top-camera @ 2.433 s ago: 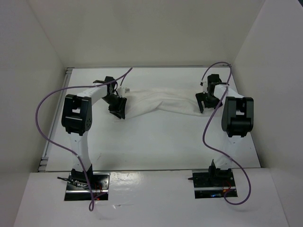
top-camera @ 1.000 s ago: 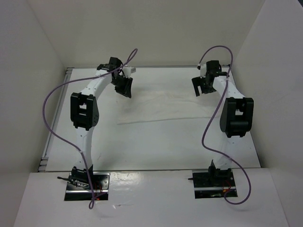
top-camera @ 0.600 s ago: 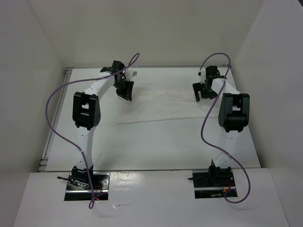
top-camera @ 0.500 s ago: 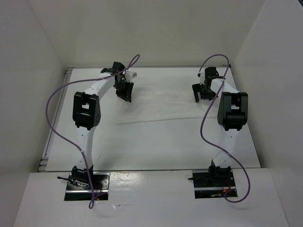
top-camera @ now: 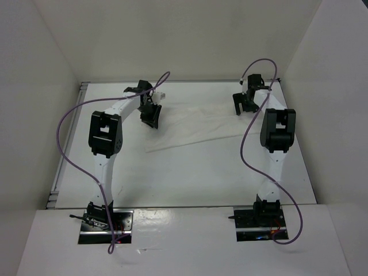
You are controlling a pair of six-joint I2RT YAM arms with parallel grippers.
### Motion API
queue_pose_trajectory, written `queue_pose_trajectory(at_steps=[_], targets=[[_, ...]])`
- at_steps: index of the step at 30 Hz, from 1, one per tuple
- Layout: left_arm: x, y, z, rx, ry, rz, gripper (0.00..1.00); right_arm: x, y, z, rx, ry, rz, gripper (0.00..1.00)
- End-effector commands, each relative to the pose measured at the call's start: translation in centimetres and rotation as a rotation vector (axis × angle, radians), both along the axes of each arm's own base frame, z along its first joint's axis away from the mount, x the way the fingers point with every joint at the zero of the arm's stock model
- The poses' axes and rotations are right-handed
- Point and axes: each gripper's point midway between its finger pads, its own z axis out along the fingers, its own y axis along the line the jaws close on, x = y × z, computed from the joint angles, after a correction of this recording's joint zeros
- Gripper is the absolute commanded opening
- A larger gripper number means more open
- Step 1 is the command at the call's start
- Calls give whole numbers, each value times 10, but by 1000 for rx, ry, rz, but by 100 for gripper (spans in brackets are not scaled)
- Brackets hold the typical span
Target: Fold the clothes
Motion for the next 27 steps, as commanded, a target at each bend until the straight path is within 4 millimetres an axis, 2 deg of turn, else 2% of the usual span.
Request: queue_pose_trajectory(at_steps=[1,6,9,10,11,13,14,15,16,18,19,22,23,25,26,27], targets=[[-6,11,-20,49,34,27,38,20,-18,0,-54,-26,-27,93],[-5,16,-25,79,37,35,38,17,-30,-17,-60,12,-49,93],[-8,32,-29,91,50,67,38,5,-29,-27,-58,47,-48,93],[-10,39,-27,91,52,80,38,0,-29,-29,-58,52,-48,93],[-12,54,-29,100,59,111,38,0,-29,-25,-59,40,-48,93],[-18,73,-30,112,74,147,38,-12,-28,-34,-57,69,-47,94],[-19,88,-29,111,79,182,38,-14,-28,-33,-57,70,-47,94],[-27,97,-33,116,100,189,38,-20,-27,-39,-56,90,-47,94],[-31,104,-36,117,114,206,38,-19,-23,-35,-57,81,-38,94],[-38,121,-33,118,121,233,38,-28,-13,-38,-35,105,-17,94],[-39,126,-29,119,112,231,38,-27,3,-38,-36,105,15,94],[-45,133,-27,127,108,209,38,-32,32,-27,-30,93,75,94],[-48,138,-29,129,116,209,38,-36,51,-27,-32,97,115,94],[-52,139,-28,135,117,182,38,-40,69,-17,-33,89,151,94],[-52,144,-28,137,114,181,38,-40,87,-12,-25,78,189,94],[-53,143,-24,131,111,166,38,-43,94,-9,-25,75,204,94]])
